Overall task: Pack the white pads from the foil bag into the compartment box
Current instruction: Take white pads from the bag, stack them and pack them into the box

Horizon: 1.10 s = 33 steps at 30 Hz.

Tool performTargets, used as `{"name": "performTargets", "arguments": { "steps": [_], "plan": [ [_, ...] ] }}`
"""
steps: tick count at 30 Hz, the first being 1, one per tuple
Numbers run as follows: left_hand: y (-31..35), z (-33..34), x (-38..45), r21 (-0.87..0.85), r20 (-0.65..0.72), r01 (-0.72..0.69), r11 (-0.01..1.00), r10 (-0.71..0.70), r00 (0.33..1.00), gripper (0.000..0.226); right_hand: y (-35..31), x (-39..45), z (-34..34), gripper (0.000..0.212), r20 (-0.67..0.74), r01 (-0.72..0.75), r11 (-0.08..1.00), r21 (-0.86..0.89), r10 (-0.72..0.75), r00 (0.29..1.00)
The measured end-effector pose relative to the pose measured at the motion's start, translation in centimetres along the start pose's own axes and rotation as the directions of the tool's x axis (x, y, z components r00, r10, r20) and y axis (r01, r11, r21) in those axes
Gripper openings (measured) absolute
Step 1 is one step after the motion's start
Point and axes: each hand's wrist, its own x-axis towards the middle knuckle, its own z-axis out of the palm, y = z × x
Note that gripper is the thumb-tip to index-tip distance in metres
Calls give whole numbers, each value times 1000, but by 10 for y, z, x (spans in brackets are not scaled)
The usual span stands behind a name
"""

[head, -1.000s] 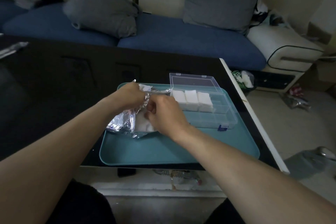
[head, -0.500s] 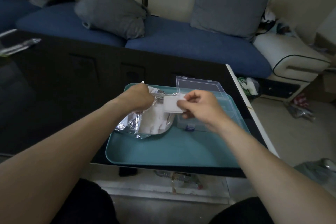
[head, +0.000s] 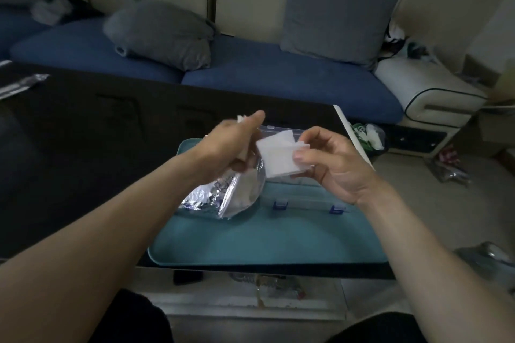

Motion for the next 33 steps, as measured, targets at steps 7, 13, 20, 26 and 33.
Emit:
{"name": "performTargets", "arguments": {
  "steps": [7,13,20,26,33],
  "plan": [
    [-15,15,-9,-38,423,123,992,-96,901,47,6,2,-1,22,-51,74,880,-468,-111,993],
    [-15,15,-11,-212,549,298,931,-139,824,41,6,3,7,26,-128,154,850,-504,-250,960],
    [-16,19,-8,-328,435,336,883,-175,883,26,7,5,11,64,-12,138,737,-662,-195,981],
    [-14,21,-10,-397,474,328,857,-114,873,21,7,3,15,66,99,184,537,-823,-184,978],
    [-8,20,-13,-421,496,330,845,-90,864,20,3,-1,17,79,73,149,670,-728,-140,987]
  ]
}}
